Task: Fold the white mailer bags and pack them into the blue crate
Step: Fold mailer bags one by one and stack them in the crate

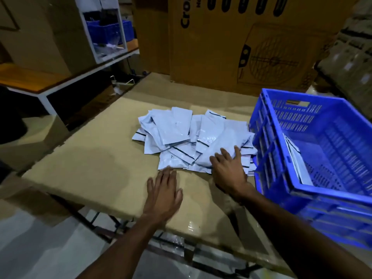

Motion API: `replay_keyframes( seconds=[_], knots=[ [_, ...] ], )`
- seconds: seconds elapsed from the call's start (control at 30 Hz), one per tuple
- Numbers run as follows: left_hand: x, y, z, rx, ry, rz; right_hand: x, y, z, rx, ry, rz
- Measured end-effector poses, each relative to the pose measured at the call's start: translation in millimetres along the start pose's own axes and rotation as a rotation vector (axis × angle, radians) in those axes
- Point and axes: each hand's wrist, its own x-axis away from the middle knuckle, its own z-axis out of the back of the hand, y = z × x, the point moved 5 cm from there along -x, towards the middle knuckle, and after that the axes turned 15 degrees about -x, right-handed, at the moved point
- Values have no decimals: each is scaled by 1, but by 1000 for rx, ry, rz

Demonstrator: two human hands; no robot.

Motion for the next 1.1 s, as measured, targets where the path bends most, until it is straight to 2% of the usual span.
replay_keyframes(
  seconds=[0.17, 0.33, 0.43, 0.47, 0.57, 0.63, 0.7, 0.77, 0.87, 0.97, 1.03, 1.1],
  knots=[
    [8, 3, 10, 135, 112, -120, 33, -77, 4, -145, 79, 121],
    [10, 0, 8, 173, 35, -188, 45, -115, 15, -431, 99, 159],
    [8, -11, 3, 212, 63, -218, 43, -96, 22, -670, -73, 282],
    [8, -15, 3, 214, 85, -234, 43, -85, 19, -636, -163, 287],
    [9, -25, 2, 167, 118, -325, 45, -47, -6, -306, -357, 266],
    [9, -29, 2, 100, 110, -402, 47, -30, -18, -182, -402, 246],
    [8, -31, 2, 71, 100, -426, 50, -24, -24, -208, -408, 222],
    [6, -34, 1, 92, 76, -403, 57, -27, -29, -296, -394, 181],
    [5, -37, 3, 192, 28, -341, 76, -42, -30, -296, -323, 81],
    [6, -44, 1, 358, 75, -296, 92, -55, -37, -291, -301, -27],
    [1, -55, 5, 510, 124, -138, 95, -63, -39, -284, -308, -68],
    [-5, -60, 14, 521, 147, 29, 95, -70, -36, -292, -325, -95]
  ],
)
